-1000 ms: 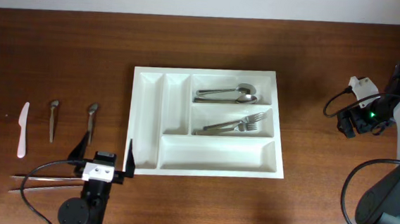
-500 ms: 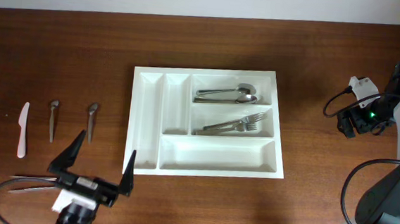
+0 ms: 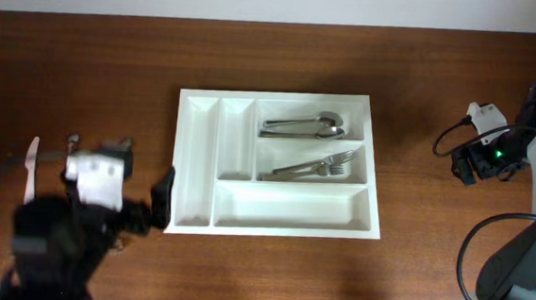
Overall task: Pack container
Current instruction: 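Move the left gripper down over the metal tongs at lower left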
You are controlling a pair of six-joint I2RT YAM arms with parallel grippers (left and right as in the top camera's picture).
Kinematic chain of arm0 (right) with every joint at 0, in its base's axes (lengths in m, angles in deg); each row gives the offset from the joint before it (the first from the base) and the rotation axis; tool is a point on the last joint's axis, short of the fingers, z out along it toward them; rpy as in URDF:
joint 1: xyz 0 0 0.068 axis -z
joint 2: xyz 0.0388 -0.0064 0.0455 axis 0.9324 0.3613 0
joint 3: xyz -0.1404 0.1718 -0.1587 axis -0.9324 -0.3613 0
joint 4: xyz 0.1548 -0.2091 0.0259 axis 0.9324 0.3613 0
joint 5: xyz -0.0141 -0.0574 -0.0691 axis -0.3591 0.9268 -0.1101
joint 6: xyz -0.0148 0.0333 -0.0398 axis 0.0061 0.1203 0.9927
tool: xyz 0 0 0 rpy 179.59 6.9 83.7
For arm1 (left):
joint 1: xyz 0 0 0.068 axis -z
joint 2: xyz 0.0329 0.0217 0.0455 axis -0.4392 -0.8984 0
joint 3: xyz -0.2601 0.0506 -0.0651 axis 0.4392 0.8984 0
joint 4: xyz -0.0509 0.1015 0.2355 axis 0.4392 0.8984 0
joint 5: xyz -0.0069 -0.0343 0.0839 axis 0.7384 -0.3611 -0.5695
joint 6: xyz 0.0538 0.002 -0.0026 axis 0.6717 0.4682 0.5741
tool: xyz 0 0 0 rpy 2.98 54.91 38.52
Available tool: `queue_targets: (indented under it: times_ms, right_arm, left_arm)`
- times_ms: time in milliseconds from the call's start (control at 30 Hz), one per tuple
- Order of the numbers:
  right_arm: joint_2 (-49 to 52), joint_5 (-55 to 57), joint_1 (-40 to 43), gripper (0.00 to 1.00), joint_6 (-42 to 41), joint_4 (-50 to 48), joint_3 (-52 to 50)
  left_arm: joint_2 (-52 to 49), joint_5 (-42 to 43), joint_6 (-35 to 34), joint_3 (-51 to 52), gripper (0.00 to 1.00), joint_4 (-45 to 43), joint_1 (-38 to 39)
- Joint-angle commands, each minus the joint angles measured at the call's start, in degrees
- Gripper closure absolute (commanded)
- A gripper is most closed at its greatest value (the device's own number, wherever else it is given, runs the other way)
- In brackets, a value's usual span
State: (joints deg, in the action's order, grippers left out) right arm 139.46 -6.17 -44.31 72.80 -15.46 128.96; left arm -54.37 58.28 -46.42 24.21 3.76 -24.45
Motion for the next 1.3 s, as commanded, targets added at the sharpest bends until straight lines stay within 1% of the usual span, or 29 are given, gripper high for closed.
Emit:
queue_targets:
  times_ms: [0, 33, 67, 100, 133, 167, 200, 267, 300, 333, 367, 433, 500, 567, 633, 700, 767, 800, 900, 1033, 1100, 1267]
  right_arm:
    - [0.1, -1.1, 0.0, 0.01, 0.6, 0.0, -0.3]
    - [0.1, -1.1, 0.0, 0.01, 0.6, 0.0, -0.3]
    - [0.1, -1.1, 0.0, 0.01, 0.6, 0.0, -0.3]
    - [0.1, -1.1, 0.0, 0.01, 0.6, 0.0, -0.3]
    - [0.1, -1.1, 0.0, 0.01, 0.6, 0.0, -0.3]
    - [0.1, -1.1, 0.0, 0.01, 0.6, 0.0, -0.3]
    - [0.1, -1.1, 0.0, 0.01, 0.6, 0.0, -0.3]
    - [0.1, -1.1, 0.0, 0.01, 0.6, 0.0, -0.3]
    - [0.1, -1.1, 0.0, 0.01, 0.6, 0.0, -0.3]
    - [0.1, -1.1, 0.0, 0.01, 0.6, 0.0, -0.3]
    - [0.1, -1.1, 0.0, 0.01, 0.6, 0.0, -0.3]
    - [0.1, -1.1, 0.0, 0.01, 0.6, 0.0, -0.3]
    - [0.1, -1.1, 0.0, 0.01, 0.6, 0.0, -0.3]
    - [0.1, -1.1, 0.0, 0.01, 0.6, 0.0, -0.3]
    - [0.1, -1.1, 0.0, 0.01, 0.6, 0.0, -0.3]
    - [0.1, -1.1, 0.0, 0.01, 0.6, 0.0, -0.3]
    - [0.1, -1.1, 0.0, 0.01, 0.6, 0.0, -0.3]
    - [0.1, -1.1, 0.0, 0.01, 0.6, 0.0, -0.3]
    - [0.1, -1.1, 0.0, 0.01, 0.6, 0.0, -0.3]
    - [0.1, -1.1, 0.0, 0.01, 0.6, 0.0, -0.3]
    - [0.1, -1.1, 0.0, 0.01, 0.6, 0.0, -0.3]
    - [0.1, -1.1, 0.0, 0.01, 0.6, 0.0, -0.3]
  left_arm:
    - [-7.7, 8.2, -0.3, -5.2, 0.01, 5.5, -0.3]
    - [-9.4, 7.5, 0.0, -5.2, 0.01, 5.7, -0.3]
    - [-11.8, 4.6, -0.6, -5.3, 0.01, 5.6, -0.3]
    - [-13.7, -0.6, -5.7, -5.7, 0.01, 5.7, -0.4]
    - [-15.2, -6.5, -13.6, -6.4, 0.01, 6.6, -0.7]
    - [-16.9, -14.2, -25.6, -7.3, 0.01, 9.1, -1.3]
    - [-18.4, -21.1, -39.4, -8.5, 0.01, 13.6, -2.2]
    - [-20.2, -27.3, -60.1, -10.1, 0.01, 22.7, -3.9]
    - [-20.5, -28.5, -66.5, -10.3, 0.01, 26.1, -4.7]
    - [-20.7, -29.4, -71.1, -10.3, 0.01, 28.8, -5.6]
    - [-20.7, -30.3, -72.8, -10.3, 0.01, 30.4, -6.3]
    - [-20.7, -30.5, -72.8, -10.3, 0.01, 30.8, -7.1]
    - [-20.8, -30.7, -71.7, -10.3, 0.01, 33.6, -7.0]
    - [-21.3, -33.1, -71.7, -10.3, 0.01, 36.4, -7.0]
    - [-21.7, -33.6, -71.7, -10.3, 0.01, 37.2, -7.1]
    - [-22.4, -33.6, -73.7, -10.3, 0.01, 37.9, -7.8]
    - [-23.5, -33.6, -78.2, -10.2, 0.01, 40.0, -9.9]
    - [-24.2, -33.6, -78.8, -10.1, 0.01, 40.8, -11.5]
    - [-27.1, -33.6, -77.8, -9.6, 0.01, 41.1, -16.7]
    - [-31.7, -32.9, -77.9, -9.5, 0.01, 43.9, -21.1]
    - [-33.7, -32.8, -77.9, -8.8, 0.01, 43.5, -22.3]
    - [-39.1, -32.1, -77.8, -6.7, 0.01, 38.4, -23.5]
